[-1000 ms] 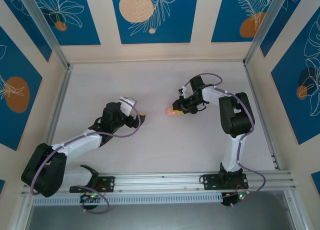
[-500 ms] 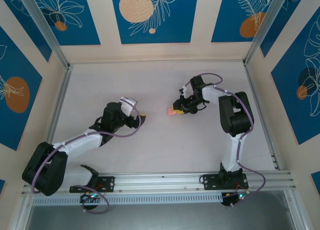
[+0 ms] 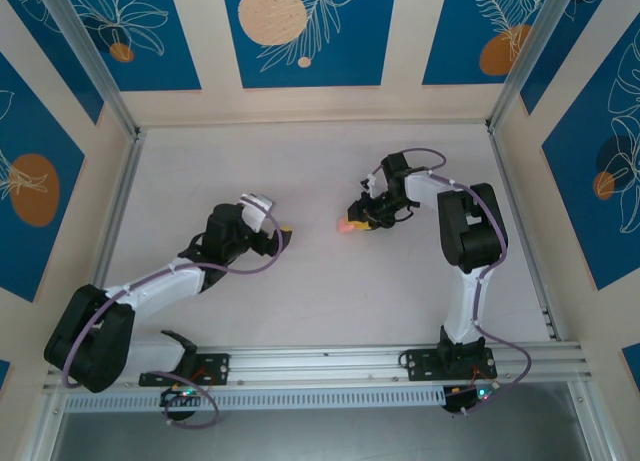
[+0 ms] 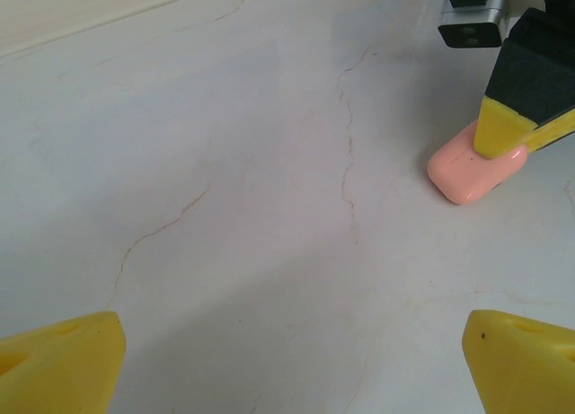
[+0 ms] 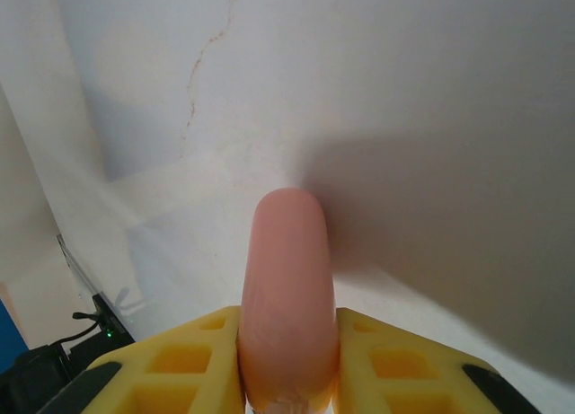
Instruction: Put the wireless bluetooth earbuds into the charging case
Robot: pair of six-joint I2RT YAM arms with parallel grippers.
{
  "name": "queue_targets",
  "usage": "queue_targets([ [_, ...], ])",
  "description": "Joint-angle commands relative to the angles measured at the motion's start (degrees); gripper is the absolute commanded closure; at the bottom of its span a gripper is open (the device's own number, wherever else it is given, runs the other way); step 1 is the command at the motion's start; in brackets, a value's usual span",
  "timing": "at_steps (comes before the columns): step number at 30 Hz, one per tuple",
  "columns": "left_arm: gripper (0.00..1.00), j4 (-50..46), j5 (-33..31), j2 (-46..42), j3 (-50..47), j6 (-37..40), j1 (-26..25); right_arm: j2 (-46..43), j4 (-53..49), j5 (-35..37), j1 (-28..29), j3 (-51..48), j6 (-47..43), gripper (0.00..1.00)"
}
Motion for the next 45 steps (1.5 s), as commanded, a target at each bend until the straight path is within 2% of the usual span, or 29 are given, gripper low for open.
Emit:
queue_targets([
  [1,0.04,-0.90,0.85,-0.61,1.44,0.60,-0.19,0.72,-1.83,0.52,-0.36,0.94,0.69,0.69],
  [12,0.04,-2.37,0.36,-1.63,1.65,1.30,-0.19,-1.85,-4.09,4.77,-0.05,1.38,0.72,0.60],
  [22,0.03,-5.82,-0.90,-2.57,3.36,1.49,-0.18,-4.94,-7.07,9.54,0.75,2.80,-0.13,0.56],
  [29,0.01,-10.73,-4.86,-2.94,6.80,2.22,0.17,-11.29,-9.17,13.63,1.43,3.79,-0.85,0.55],
  [33,0.00,-14.54,-8.81,-3.19,10.42,3.31,1.32,-18.66,-9.22,19.60,1.32,3.65,-2.10,0.51],
  [38,0.00,-16.60,-12.16,-3.72,13.64,3.19,5.07,-30.33,-2.43,27.80,-0.05,-1.21,-3.88,0.39],
  [39,0.00,-16.65,-12.83,-3.92,13.95,2.80,6.14,-32.77,-0.01,28.62,-0.58,-2.98,-4.78,0.28],
  [40,0.00,-16.74,-13.33,-4.21,14.06,2.36,7.40,-34.96,2.38,29.76,-1.17,-5.12,-5.52,0.01],
  [45,0.00,-13.79,-17.70,-5.65,11.52,-0.24,12.53,-44.38,17.99,35.83,-3.79,-18.34,-10.94,0.01],
])
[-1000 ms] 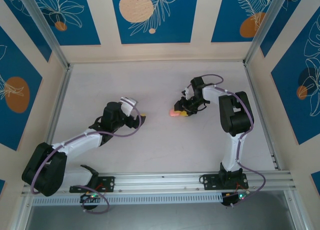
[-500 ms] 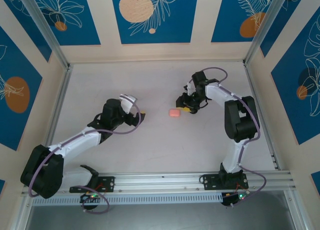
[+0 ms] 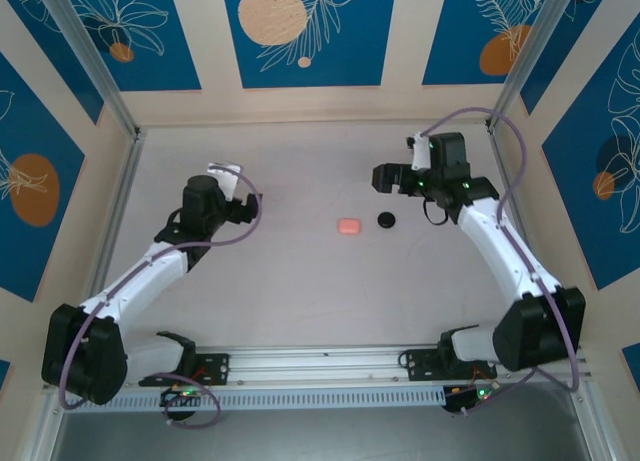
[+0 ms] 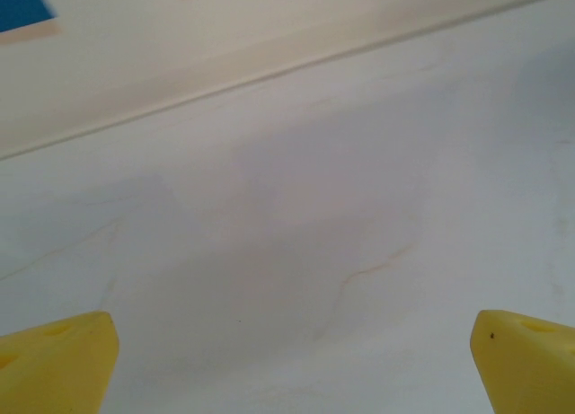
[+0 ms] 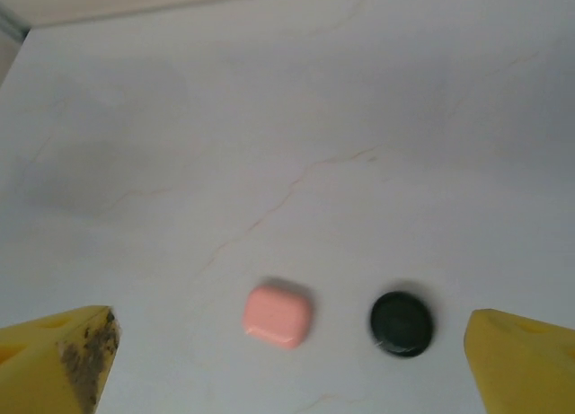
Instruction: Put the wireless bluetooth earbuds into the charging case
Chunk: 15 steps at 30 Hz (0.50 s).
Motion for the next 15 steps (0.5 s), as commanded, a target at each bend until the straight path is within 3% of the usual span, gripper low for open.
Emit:
queue_targets([
  [1,0.00,2.63,-5.45,-1.85,-2.19,-1.66,2.83,-3.91,13.30,6.33,-1.99,-10.02,-5.17,0.01],
  [7,0.00,14.76,-6.26,-2.11,-11.49,-2.79,7.28,-9.71,32.59,5.22,-10.50,-26.76,-4.61,0.01],
  [15,0.00,31.53,-8.75,6.30,-20.27,-2.37,9.79,-6.57,51.38,-1.05,-18.47,-38.89,-3.89,0.01],
])
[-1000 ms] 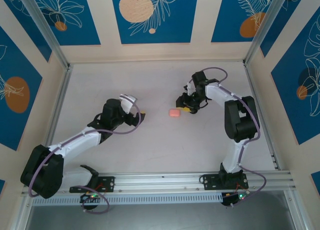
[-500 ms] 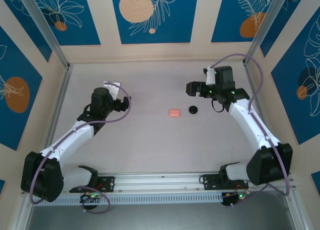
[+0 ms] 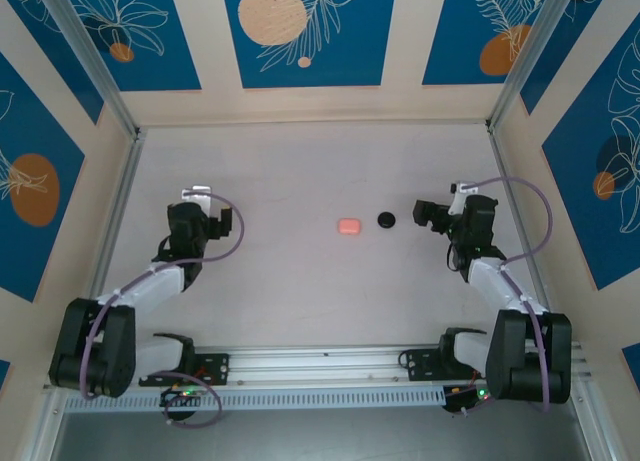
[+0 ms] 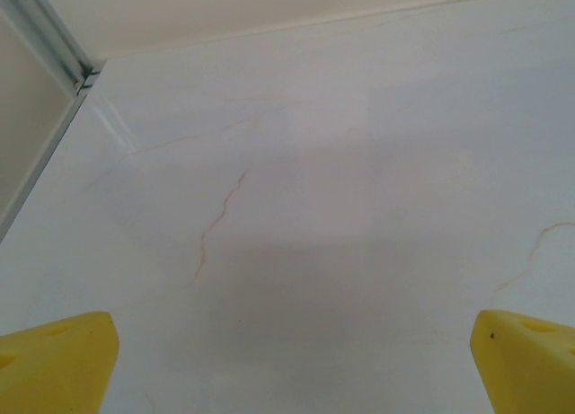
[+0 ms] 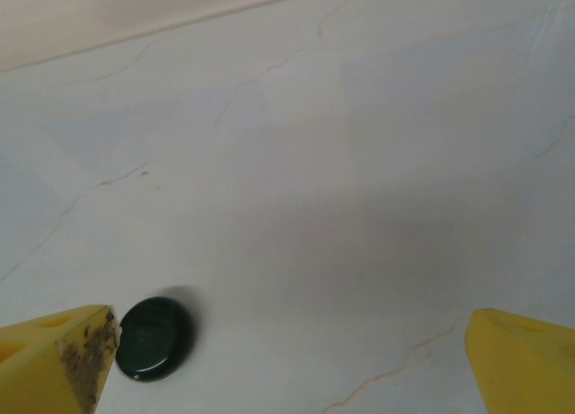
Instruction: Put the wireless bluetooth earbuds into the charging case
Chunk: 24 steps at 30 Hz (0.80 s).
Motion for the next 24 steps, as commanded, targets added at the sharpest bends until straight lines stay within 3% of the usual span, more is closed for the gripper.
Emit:
queue_targets([
  [1,0.00,12.90,-1.38,4.69,-3.13,-0.90,1.24,1.93,13.43,-3.72,-1.51,-2.50,-0.87,0.01],
  [5,0.00,17.00,-0.93,8.34,-2.96,0.31,1.63,5.53,16.89,-6.71,-1.91,-3.26,-1.30,0.01],
  [8,0.00,30.75,0.02,15.51,-6.19,0.80,2.47,10.07,24.77,-7.11,-1.54,-5.76,-0.43,0.01],
  [10,0.00,36.51,2.04,18.40,-7.40,1.89,2.43,11.48,23.10,-7.73,-1.25,-3.87,-0.13,0.01],
  [11,0.00,32.38,2.07,16.73,-7.02,1.09,2.47,12.49,24.56,-7.95,-0.69,-4.06,-0.37,0.01],
  [14,0.00,32.76,0.56,17.86,-6.28,0.83,2.48,19.08,34.04,-6.31,2.67,-5.46,-2.79,0.01],
  [15,0.00,30.38,0.42,17.62,-5.33,0.30,2.67,20.31,31.48,-7.87,2.43,-3.44,-3.35,0.01],
  [17,0.00,29.73,1.57,17.64,-4.95,-0.44,3.63,20.89,28.30,-3.46,5.17,-1.93,-5.29,0.01],
  [24,0.00,30.10,2.42,17.62,-5.15,-0.83,4.24,21.58,30.91,-4.03,4.66,-2.85,-4.73,0.01],
])
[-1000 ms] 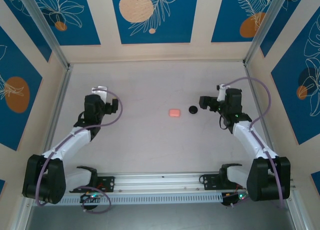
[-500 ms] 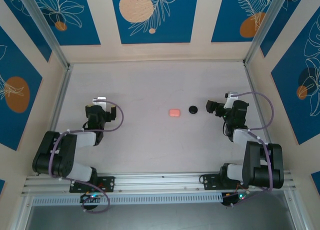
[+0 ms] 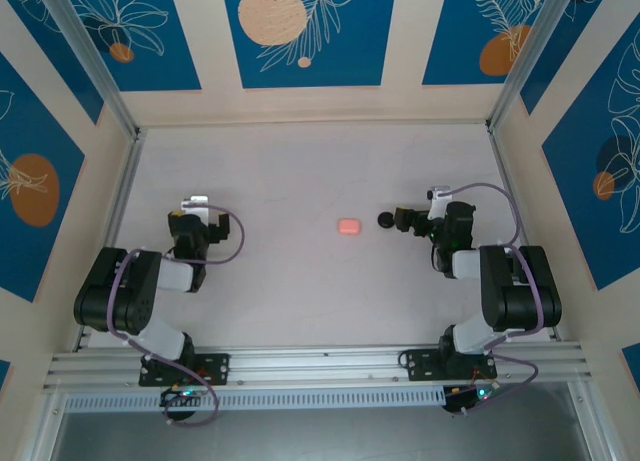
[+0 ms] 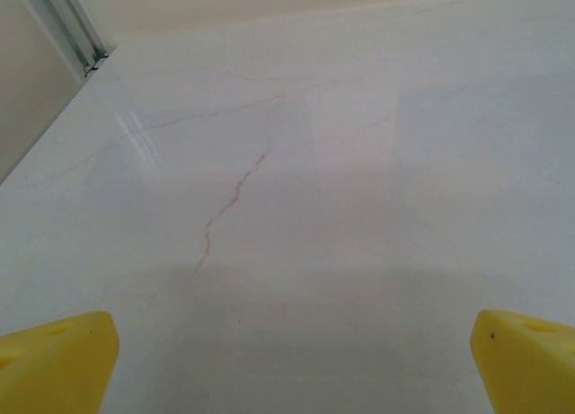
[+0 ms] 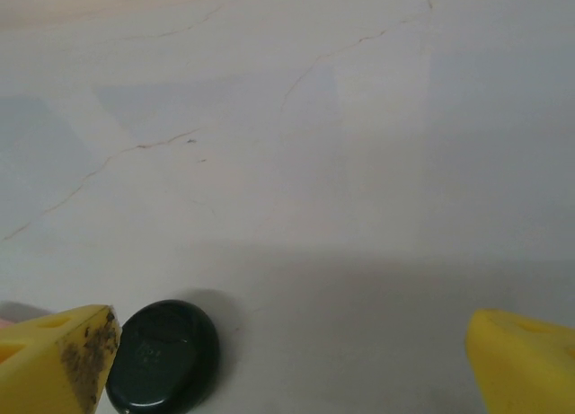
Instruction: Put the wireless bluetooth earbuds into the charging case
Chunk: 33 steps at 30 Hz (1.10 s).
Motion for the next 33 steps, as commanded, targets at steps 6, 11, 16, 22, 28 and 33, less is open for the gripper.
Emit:
queue_targets([
  [6,0.00,2.07,2.04,-0.18,0.67,-0.46,0.66,0.01,2.59,1.01,-0.15,0.78,-1.67,0.01],
  [11,0.00,2.07,2.11,-0.22,0.60,-0.38,0.67,0.01,2.57,1.03,-0.23,0.78,-1.64,0.01],
  [16,0.00,1.96,2.15,-0.20,0.67,-0.38,0.66,0.01,2.54,1.01,-0.15,0.83,-1.66,0.01],
  [22,0.00,1.94,2.13,-0.18,0.67,-0.37,0.66,0.01,2.57,1.01,-0.15,0.81,-1.65,0.01],
  [28,0.00,1.17,3.24,-0.09,1.09,-0.46,0.82,0.01,2.62,1.01,-0.15,0.75,-1.64,0.01],
  [33,0.00,1.83,3.27,-0.30,0.72,-0.29,0.92,-0.08,2.71,0.93,-0.15,0.73,-1.67,0.01],
])
